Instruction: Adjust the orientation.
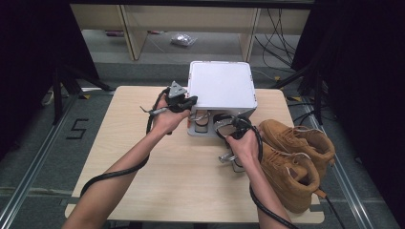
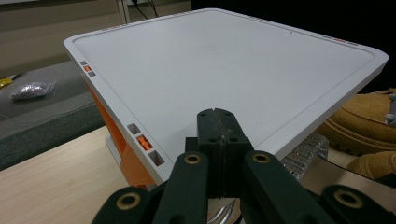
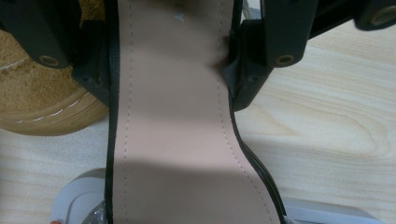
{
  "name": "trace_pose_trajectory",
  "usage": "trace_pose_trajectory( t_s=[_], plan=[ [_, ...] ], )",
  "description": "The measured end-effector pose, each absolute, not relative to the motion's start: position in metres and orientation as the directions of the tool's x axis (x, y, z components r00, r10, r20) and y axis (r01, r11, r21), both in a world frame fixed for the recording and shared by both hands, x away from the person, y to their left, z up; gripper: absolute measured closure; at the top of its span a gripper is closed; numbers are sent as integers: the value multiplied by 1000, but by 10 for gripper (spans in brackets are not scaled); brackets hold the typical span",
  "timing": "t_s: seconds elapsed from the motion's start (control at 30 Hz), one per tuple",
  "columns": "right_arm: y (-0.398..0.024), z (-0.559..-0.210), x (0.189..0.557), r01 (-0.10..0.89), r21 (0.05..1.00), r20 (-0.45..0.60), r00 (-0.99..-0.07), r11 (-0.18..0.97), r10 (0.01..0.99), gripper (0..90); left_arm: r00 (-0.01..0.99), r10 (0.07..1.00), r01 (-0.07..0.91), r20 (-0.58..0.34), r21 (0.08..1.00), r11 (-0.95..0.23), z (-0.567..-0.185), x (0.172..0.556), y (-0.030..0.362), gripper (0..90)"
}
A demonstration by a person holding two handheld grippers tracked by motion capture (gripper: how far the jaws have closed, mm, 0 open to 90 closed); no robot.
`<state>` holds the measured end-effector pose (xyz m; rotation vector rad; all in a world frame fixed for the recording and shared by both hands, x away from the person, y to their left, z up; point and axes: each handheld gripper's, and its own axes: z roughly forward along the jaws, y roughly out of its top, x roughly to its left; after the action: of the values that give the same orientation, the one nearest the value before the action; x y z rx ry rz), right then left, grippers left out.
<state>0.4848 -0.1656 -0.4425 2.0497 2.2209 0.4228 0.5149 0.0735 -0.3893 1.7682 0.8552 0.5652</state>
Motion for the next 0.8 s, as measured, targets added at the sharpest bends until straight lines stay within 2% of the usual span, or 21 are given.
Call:
trace_pose_trajectory(
  t_s=[0.13, 0.2, 0.3, 0.43, 0.47, 0.5, 0.57, 0.63, 0.7, 0.8],
  plan=[
    [-163, -442, 487, 967, 254, 151, -69, 29, 986, 436, 636, 772, 282, -24, 938, -203, -389, 515, 74, 895],
    [-164, -445, 488, 963, 265, 146, -90, 49, 985, 436, 636, 771, 283, -27, 938, -201, -389, 515, 74, 896],
    [-164, -451, 491, 970, 241, 140, -47, 12, 989, 436, 636, 771, 283, -26, 938, -202, -389, 515, 74, 896],
    [-168, -461, 495, 964, 265, 147, -70, 29, 987, 435, 636, 771, 284, -28, 938, -200, -389, 516, 74, 896],
    [-167, -462, 496, 963, 268, 136, -59, 20, 989, 435, 636, 771, 284, -28, 938, -200, -389, 516, 74, 896],
    [-160, -461, 495, 974, 219, 182, 25, -65, 983, 435, 636, 771, 284, -28, 938, -200, -389, 516, 74, 896],
    [-163, -464, 497, 971, 234, 166, -4, -35, 986, 434, 636, 771, 284, -28, 938, -200, -389, 516, 74, 896],
    [-161, -467, 499, 970, 232, 166, 36, -74, 985, 432, 636, 772, 284, -27, 938, -201, -389, 515, 74, 896],
    [-160, -468, 499, 969, 238, 160, 33, -71, 987, 432, 635, 772, 284, -28, 938, -199, -389, 515, 74, 895],
    [-161, -469, 500, 967, 253, 149, -16, -23, 989, 426, 635, 772, 284, -28, 938, -200, -389, 515, 74, 896]
  ],
)
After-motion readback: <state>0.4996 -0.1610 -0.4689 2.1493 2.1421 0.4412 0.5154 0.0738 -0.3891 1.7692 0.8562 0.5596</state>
